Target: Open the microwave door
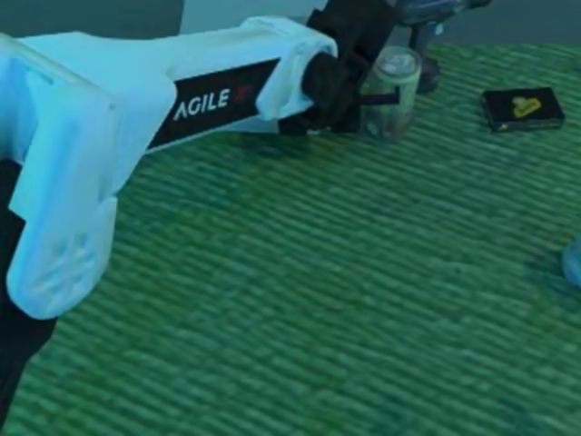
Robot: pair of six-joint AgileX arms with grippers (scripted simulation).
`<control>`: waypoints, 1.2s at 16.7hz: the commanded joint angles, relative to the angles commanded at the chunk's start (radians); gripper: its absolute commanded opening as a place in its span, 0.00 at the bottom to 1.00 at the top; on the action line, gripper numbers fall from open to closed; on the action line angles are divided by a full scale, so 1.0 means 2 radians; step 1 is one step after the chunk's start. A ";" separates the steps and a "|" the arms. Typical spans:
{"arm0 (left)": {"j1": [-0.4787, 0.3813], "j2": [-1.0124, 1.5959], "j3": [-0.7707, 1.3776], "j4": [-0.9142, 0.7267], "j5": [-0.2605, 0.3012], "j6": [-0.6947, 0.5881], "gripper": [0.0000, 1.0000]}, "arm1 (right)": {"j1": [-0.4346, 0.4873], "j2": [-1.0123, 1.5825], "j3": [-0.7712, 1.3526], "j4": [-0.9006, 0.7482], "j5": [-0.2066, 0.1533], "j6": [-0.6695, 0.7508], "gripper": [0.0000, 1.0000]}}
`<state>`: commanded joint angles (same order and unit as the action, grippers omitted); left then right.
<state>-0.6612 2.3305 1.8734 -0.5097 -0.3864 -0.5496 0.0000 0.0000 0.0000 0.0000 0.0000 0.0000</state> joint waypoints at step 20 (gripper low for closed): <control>0.006 -0.031 -0.048 0.031 0.015 0.030 0.00 | 0.000 0.000 0.000 0.000 0.000 0.000 1.00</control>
<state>-0.6489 2.2678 1.7772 -0.4477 -0.3559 -0.4892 0.0000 0.0000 0.0000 0.0000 0.0000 0.0000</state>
